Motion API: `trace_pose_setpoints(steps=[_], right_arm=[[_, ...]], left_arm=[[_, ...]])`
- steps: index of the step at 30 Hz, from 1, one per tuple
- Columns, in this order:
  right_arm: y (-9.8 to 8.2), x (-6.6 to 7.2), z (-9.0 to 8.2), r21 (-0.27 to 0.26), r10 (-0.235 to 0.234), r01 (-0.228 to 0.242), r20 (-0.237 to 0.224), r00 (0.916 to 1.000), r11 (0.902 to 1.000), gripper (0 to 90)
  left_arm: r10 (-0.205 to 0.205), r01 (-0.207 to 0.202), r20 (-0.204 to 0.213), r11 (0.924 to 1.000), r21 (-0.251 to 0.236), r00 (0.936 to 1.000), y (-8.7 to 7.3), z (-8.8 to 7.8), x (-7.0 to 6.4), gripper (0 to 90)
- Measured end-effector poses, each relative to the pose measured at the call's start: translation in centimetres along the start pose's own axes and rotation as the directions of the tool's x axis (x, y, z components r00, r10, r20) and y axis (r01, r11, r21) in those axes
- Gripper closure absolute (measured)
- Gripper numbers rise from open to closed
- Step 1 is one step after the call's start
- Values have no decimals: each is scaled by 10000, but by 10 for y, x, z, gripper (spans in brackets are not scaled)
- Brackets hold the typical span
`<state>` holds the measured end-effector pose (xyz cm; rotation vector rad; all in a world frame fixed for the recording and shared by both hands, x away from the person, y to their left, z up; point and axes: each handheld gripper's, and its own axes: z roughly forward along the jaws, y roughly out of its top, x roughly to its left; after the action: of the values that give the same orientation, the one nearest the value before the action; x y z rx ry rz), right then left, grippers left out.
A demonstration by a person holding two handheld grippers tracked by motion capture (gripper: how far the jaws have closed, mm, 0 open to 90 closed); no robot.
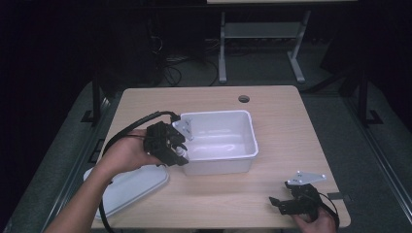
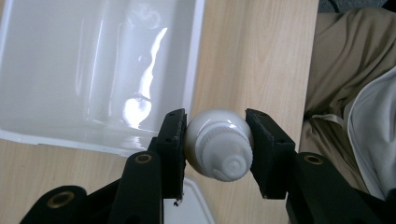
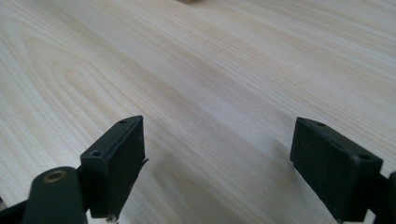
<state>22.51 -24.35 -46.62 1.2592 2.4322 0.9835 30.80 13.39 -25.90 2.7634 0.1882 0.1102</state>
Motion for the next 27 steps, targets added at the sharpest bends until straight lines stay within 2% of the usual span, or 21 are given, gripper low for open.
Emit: trace_pose_setpoints(steps=[11,18,23,27], right_arm=[[-1,-1,0,-9,13,-13,-6,10000,10000,173],[-1,-2,-1,-21,64,-64,32,10000,10000,173],[-2,-2,-1,-52,65,-65,20,10000,10000,173],[-2,-3,-2,-105,125,-124,20,9999,9999,173]], left_arm=[[-350,349,-21,9993,-110,9994,2,2,22,594],[-509,510,-102,9987,18,9987,7,10,38,594],[-562,564,-173,9983,133,9983,8,16,45,594],[-635,635,-15,9978,201,9980,10,25,51,594]])
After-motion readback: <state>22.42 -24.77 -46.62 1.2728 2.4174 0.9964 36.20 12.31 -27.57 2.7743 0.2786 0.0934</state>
